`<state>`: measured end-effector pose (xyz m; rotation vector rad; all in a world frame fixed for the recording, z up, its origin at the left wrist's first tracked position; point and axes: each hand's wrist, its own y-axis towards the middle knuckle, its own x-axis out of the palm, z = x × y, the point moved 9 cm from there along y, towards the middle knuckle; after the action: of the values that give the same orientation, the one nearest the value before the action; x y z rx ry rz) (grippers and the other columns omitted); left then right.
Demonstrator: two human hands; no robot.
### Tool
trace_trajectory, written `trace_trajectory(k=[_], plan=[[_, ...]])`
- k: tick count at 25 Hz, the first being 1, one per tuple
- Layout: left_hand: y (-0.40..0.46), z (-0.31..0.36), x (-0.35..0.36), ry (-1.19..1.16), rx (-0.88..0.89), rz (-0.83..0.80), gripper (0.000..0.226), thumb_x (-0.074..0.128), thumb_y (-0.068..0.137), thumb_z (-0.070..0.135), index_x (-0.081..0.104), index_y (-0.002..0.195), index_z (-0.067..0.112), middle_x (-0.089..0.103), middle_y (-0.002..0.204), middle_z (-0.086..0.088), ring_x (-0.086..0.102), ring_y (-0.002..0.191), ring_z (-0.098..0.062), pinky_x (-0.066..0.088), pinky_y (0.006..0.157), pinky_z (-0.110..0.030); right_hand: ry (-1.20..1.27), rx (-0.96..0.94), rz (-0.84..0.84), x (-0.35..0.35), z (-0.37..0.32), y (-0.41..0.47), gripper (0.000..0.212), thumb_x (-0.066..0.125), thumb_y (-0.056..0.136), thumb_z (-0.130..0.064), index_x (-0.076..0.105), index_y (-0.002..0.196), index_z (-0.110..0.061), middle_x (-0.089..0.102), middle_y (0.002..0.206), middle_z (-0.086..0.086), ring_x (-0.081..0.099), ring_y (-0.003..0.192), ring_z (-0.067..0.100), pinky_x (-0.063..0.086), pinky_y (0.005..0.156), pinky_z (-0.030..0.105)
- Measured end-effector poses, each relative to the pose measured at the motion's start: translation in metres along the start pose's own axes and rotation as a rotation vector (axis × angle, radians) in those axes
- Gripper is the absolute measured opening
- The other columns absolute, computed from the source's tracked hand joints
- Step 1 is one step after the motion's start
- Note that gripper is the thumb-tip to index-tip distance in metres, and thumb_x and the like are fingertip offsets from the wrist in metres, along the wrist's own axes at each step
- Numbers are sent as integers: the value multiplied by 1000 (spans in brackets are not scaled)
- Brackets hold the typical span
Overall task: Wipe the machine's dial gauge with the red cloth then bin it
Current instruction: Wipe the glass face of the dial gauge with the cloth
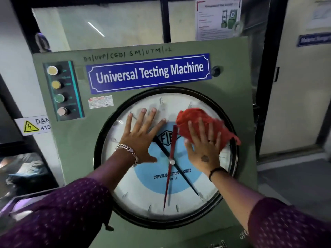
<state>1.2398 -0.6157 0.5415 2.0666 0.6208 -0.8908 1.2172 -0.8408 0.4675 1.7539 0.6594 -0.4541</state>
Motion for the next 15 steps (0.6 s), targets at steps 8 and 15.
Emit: trace_trajectory(k=[8, 15], plan=[[9, 1, 17, 23, 30, 97, 186, 76, 21, 101, 0, 176, 33, -11, 184, -13, -17, 167, -43, -4, 126, -79, 21, -121, 44, 22, -5, -72, 66, 29, 111, -66, 20, 174, -49, 7, 188, -6, 7, 173, 36, 8, 130, 76], [8, 4, 19, 27, 18, 40, 182, 79, 28, 100, -5, 176, 34, -23, 182, -11, -16, 166, -46, -1, 125, -82, 166, 260, 157, 9, -5, -4, 68, 20, 111, -70, 15, 175, -48, 2, 188, -9, 7, 172, 36, 2, 132, 72]])
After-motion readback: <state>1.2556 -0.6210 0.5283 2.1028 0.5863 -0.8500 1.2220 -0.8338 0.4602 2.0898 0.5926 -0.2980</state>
